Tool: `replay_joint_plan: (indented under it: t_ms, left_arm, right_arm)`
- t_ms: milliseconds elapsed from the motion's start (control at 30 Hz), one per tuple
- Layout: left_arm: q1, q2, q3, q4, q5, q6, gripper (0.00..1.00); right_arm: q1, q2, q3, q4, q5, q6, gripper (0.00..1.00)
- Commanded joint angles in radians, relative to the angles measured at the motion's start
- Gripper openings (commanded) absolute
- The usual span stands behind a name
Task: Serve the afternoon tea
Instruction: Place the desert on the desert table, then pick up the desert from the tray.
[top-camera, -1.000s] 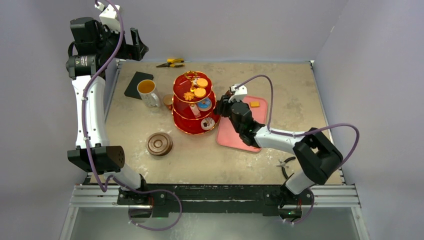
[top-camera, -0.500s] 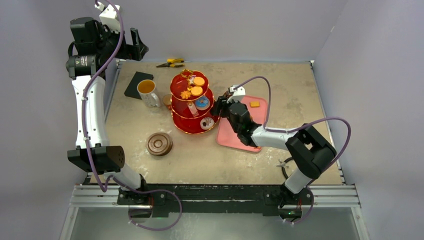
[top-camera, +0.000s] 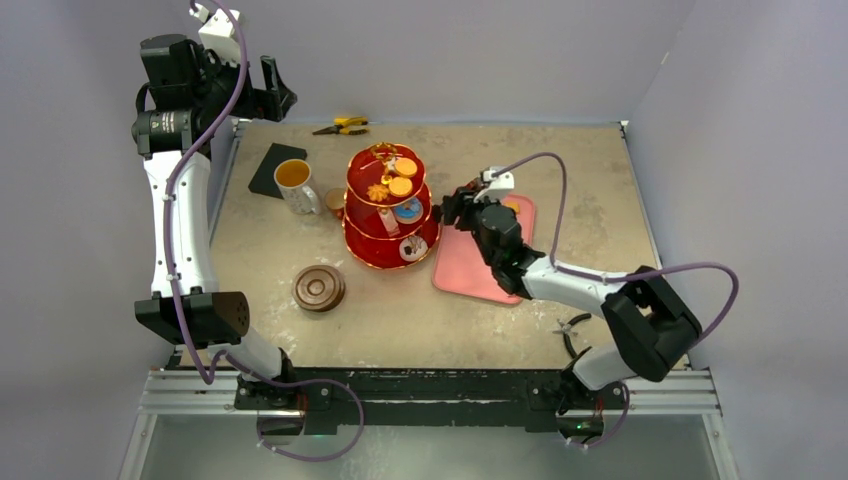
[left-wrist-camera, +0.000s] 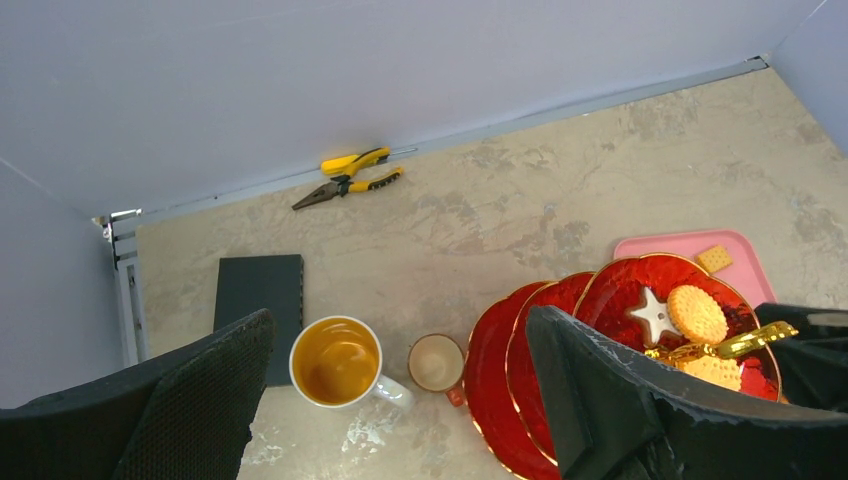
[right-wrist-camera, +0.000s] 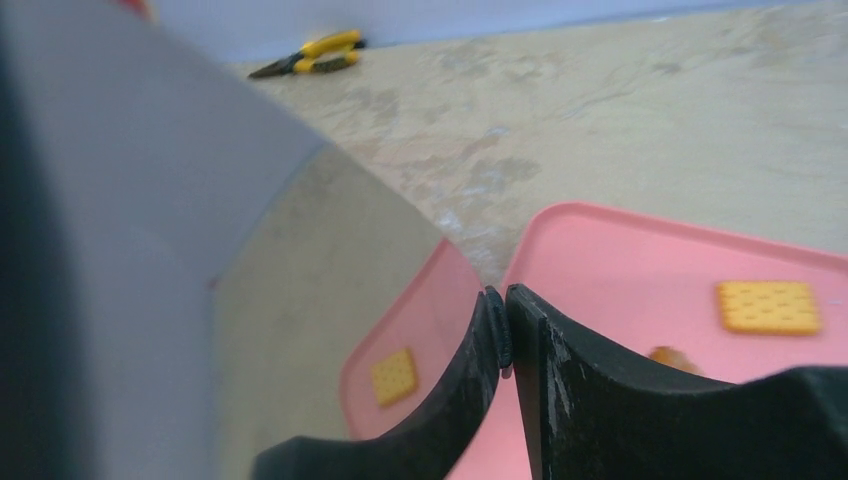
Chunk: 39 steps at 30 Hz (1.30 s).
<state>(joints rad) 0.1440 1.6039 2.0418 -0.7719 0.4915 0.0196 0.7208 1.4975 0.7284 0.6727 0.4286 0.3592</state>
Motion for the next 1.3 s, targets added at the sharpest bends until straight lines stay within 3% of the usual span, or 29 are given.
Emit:
replay_joint_plan:
  t_ms: [0,500,1267]
  left_arm:
    - [0.011,-0.028,0.028,0.017,0.021,-0.004,0.96]
    - [0.011,-0.026,0.031,0.018,0.025,0.000,0.96]
    - [0.011,-0.010,0.056,0.009,0.016,0.008,0.96]
  right_arm:
    - [-0.102,-0.077,-0.017,-0.039,0.055,0.016,0.61]
    - [-0.337,0.012,0.002,-0.021,0.186,-0.014,0.62]
    - [-0.360,0.190,0.012,0.149,0.137,0.018,0.64]
